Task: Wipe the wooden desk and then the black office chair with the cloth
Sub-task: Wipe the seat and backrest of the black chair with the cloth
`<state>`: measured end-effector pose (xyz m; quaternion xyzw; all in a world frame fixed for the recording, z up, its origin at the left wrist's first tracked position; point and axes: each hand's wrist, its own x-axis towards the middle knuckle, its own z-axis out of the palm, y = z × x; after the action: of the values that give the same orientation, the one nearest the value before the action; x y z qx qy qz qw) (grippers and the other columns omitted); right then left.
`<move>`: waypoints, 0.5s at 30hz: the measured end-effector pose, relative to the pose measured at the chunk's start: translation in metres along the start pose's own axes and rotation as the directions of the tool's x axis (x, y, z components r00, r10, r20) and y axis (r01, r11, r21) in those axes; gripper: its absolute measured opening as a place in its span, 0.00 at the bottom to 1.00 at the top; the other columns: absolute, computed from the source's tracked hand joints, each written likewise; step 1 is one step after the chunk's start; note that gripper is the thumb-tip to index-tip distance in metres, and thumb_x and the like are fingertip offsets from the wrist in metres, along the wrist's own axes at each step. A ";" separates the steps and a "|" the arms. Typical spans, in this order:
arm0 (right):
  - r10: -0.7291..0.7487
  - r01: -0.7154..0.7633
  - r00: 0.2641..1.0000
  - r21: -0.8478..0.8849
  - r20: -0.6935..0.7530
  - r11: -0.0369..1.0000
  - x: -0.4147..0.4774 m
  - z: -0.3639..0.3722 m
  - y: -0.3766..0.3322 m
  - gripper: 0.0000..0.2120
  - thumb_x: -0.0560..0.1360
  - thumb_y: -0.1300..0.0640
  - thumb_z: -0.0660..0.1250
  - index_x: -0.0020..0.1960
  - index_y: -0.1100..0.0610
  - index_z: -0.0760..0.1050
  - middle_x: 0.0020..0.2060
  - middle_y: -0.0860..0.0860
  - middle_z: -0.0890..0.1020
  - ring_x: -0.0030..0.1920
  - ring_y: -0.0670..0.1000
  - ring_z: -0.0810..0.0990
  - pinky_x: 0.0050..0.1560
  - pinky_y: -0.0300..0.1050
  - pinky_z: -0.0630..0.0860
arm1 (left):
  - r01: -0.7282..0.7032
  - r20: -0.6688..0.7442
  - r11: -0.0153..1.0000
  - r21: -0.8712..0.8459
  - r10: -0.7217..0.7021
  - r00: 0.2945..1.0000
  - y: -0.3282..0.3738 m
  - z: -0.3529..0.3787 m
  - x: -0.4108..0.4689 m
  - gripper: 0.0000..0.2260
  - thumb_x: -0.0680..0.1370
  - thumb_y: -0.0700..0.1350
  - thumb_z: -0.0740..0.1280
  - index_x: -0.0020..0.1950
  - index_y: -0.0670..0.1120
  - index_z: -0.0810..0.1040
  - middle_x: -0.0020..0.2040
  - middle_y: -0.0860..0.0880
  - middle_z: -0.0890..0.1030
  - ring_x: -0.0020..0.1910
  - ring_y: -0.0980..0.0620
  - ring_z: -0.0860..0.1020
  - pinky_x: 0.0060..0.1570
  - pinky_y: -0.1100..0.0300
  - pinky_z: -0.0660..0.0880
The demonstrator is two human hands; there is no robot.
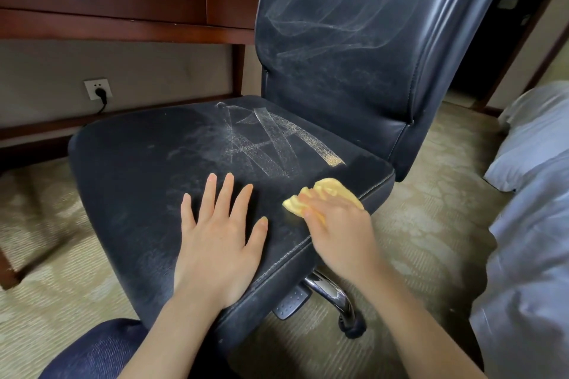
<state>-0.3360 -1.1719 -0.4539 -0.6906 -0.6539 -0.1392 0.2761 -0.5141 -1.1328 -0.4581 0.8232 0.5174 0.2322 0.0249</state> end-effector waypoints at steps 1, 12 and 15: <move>-0.047 0.047 0.999 0.021 -0.006 0.999 -0.006 -0.001 -0.009 0.14 0.74 0.56 0.63 0.57 0.51 0.81 0.55 0.46 0.83 0.56 0.48 0.80 0.57 0.37 0.70 | 0.000 0.002 1.000 -0.004 0.000 1.000 0.000 -0.001 0.000 0.34 0.72 0.63 0.32 0.77 0.56 0.48 0.78 0.54 0.43 0.74 0.54 0.33 0.71 0.49 0.32; -0.081 -0.211 0.911 0.626 0.404 0.751 -0.006 -0.024 0.001 0.19 0.79 0.50 0.61 0.67 0.36 0.65 0.63 0.35 0.72 0.64 0.34 0.69 0.64 0.34 0.68 | -0.178 0.062 0.983 0.037 0.175 0.983 -0.002 0.000 -0.002 0.23 0.74 0.65 0.32 0.69 0.74 0.46 0.73 0.66 0.37 0.71 0.56 0.27 0.66 0.43 0.26; 0.024 -0.341 0.918 0.759 0.395 0.554 0.008 -0.036 0.015 0.14 0.76 0.50 0.63 0.61 0.41 0.73 0.54 0.42 0.82 0.57 0.40 0.79 0.56 0.34 0.74 | -0.167 0.066 0.986 0.024 0.165 0.984 -0.001 0.000 -0.001 0.25 0.74 0.66 0.33 0.70 0.73 0.52 0.74 0.66 0.40 0.72 0.56 0.28 0.65 0.44 0.25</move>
<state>-0.3144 -1.1852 -0.4232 -0.5630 -0.6040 0.3286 0.4585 -0.5160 -1.1333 -0.4585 0.8707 0.4495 0.1995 0.0100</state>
